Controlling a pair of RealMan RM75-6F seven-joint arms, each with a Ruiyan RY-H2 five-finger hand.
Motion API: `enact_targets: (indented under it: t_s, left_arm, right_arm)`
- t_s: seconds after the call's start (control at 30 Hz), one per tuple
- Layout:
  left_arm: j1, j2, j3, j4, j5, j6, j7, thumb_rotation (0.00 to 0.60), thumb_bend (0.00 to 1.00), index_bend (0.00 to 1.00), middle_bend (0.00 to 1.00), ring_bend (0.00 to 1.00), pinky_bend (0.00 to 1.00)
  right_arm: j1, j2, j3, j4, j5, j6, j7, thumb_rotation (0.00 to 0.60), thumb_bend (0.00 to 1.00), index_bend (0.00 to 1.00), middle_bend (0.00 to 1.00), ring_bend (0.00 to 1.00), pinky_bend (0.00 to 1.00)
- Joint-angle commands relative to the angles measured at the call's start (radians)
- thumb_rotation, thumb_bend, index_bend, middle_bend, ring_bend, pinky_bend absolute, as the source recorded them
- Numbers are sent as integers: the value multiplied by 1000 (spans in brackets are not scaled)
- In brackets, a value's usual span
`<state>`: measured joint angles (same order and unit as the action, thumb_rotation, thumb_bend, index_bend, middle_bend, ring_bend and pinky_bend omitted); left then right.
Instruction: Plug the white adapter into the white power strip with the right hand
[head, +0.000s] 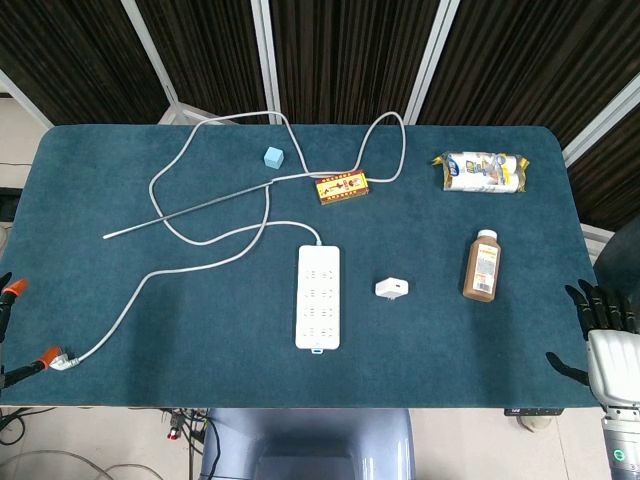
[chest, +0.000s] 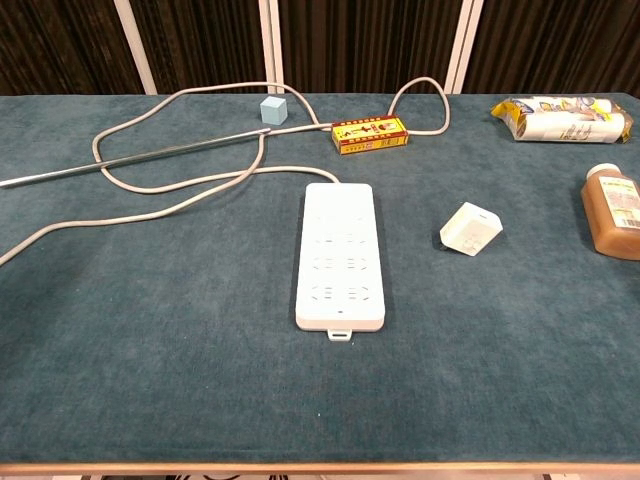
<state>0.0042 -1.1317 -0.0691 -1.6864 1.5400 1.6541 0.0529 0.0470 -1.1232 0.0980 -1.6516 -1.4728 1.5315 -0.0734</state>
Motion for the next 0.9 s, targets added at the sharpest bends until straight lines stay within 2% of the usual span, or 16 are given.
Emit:
enact_targets:
  t_s: [0.03,0.17,0.43,0.63,0.77,0.9]
  left_arm:
    - [0,-1,-1,-1,-9,-7,5,600,88,133,29,0,0]
    - [-3,-2,-3,-3,-12,-11,13,600,88,133,29,0,0]
    - [-2,0,-6,-2,-16,-10,6,600,88,133,28,0,0]
    - [-5,-4,-2,-3,-13,-18,15,600,88,134,27,0,0]
    - [-5,-4,0,-5,-12,-20,19,600,88,134,26,0,0]
    - [-4,-2,-2,-5,-16,-18,16,600,88,134,26,0,0]
  right_arm:
    - [11,-3,-11,-17,12,-50,63,600,186,119,100,91,15]
    - [52,7,-22,-28,28,-151,109,600,186,119,100,91,12]
    - [188,40,67,-115,140,-350,170,600,185,155,112,102,11]
    - [318,35,122,-128,250,-495,27,600,186,169,127,103,11]
    - [396,-5,138,-137,351,-580,-45,600,185,184,156,111,11]
    - [456,-75,150,-116,439,-605,-111,600,185,191,190,123,11]
